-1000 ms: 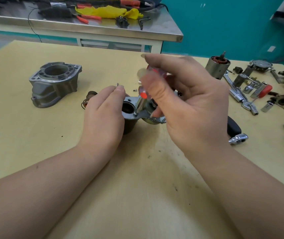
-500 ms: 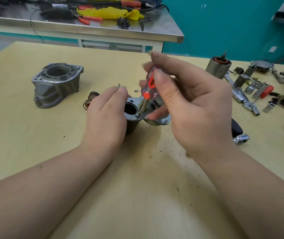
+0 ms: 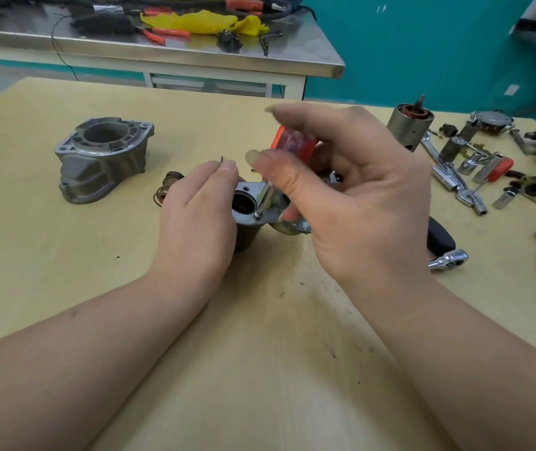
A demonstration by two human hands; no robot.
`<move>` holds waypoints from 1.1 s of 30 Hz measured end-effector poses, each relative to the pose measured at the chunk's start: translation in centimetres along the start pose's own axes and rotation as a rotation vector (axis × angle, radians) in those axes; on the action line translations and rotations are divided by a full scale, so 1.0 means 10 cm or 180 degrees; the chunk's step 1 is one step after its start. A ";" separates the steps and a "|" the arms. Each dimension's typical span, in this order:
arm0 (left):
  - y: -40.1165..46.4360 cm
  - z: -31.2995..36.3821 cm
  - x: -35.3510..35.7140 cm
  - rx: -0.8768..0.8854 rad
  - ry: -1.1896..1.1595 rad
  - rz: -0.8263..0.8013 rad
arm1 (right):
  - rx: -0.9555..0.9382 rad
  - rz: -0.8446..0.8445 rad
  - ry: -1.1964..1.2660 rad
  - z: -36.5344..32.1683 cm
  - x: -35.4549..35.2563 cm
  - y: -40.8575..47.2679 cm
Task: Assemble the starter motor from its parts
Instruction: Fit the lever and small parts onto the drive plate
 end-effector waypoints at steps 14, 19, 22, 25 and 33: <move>-0.01 0.00 0.01 -0.0195 -0.0259 0.0087 | -0.0135 -0.0133 -0.0016 0.05 -0.01 -0.04; -0.01 0.01 0.01 -0.0189 -0.0193 0.0075 | 0.0041 -0.0015 0.0166 0.05 0.02 -0.04; -0.01 0.02 0.01 -0.0134 -0.0128 0.0039 | 0.0031 0.0101 0.0009 0.05 0.02 -0.03; -0.01 0.02 0.02 -0.0150 -0.0171 0.0094 | 0.0052 -0.0055 0.0216 0.06 0.01 -0.07; -0.01 0.00 0.01 -0.0179 -0.0195 0.0125 | -0.0086 0.0010 -0.0103 0.04 0.01 -0.05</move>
Point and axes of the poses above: each hand's wrist, its own y-axis towards the middle knuckle, its own x-axis out of the palm, z = x × y, the point moved 2 cm from there along y, towards the middle knuckle, and after that the axes turned 6 degrees about -y, right-handed, at the moved point
